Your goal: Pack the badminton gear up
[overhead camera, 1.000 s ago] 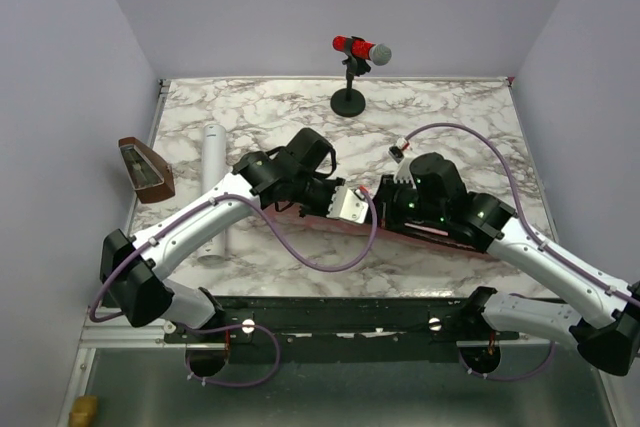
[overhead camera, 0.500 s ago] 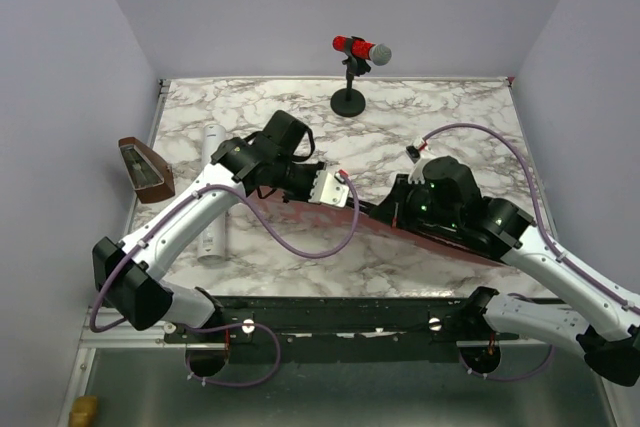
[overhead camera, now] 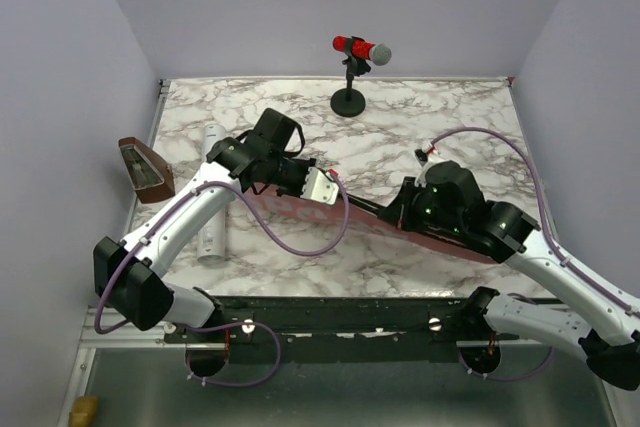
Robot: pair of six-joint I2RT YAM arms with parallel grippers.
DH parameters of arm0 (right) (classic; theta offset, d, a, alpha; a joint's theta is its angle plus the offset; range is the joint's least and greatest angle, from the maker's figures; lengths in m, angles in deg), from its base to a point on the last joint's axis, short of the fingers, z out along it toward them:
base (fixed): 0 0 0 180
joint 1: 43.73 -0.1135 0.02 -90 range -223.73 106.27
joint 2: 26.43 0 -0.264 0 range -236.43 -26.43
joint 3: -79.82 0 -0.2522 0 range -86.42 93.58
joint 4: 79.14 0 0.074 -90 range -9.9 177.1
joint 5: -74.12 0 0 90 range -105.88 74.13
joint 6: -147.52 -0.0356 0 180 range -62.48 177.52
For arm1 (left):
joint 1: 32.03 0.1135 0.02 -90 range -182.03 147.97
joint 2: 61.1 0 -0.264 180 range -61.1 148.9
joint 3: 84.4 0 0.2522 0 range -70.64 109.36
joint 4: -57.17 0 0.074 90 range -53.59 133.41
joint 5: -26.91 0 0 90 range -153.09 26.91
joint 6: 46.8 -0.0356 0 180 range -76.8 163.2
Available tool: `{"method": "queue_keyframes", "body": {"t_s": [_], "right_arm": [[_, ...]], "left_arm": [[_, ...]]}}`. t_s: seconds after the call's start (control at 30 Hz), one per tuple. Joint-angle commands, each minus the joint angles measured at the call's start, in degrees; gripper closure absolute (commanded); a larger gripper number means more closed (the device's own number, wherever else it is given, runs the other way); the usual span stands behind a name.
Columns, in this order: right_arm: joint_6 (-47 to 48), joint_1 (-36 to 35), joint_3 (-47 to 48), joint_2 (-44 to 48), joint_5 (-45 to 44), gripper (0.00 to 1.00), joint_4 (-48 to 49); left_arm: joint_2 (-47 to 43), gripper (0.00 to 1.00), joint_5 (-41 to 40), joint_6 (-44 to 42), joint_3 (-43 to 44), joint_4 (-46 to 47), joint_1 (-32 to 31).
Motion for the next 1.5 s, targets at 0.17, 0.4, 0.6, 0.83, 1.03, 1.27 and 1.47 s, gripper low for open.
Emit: {"method": "queue_keyframes", "body": {"t_s": [0.17,0.4,0.6,0.83,1.03,1.27,1.47], "right_arm": [[-1.52,-0.01,-2.46,3.61,-4.6,1.0,-5.68],[-2.67,-0.1,-5.36,6.87,-4.17,1.0,-5.51],[-3.46,-0.1,-7.83,4.5,-0.39,1.0,0.02],[-3.37,-0.1,-7.3,3.36,-0.21,1.0,2.49],[-3.63,-0.1,-6.25,4.41,-0.21,1.0,2.14],[-3.99,-0.1,-4.84,4.76,-0.21,1.0,2.32],[-3.9,-0.1,-4.4,4.76,1.37,1.0,3.2]], "left_arm": [[3.02,0.88,-7.81,-2.11,-0.4,0.77,2.09],[3.99,0.56,-7.91,-1.41,2.66,-0.72,2.19],[3.02,0.02,-5.27,0.78,9.96,-5.72,-2.99],[5.47,0.02,-0.96,5.88,12.34,-6.78,-12.39],[13.29,0.02,0.36,8.87,13.57,-6.09,-16.01],[18.4,0.02,-0.34,11.77,15.33,-3.19,-16.54],[20.16,0.27,0.27,11.51,16.73,-2.13,-16.54]]}}
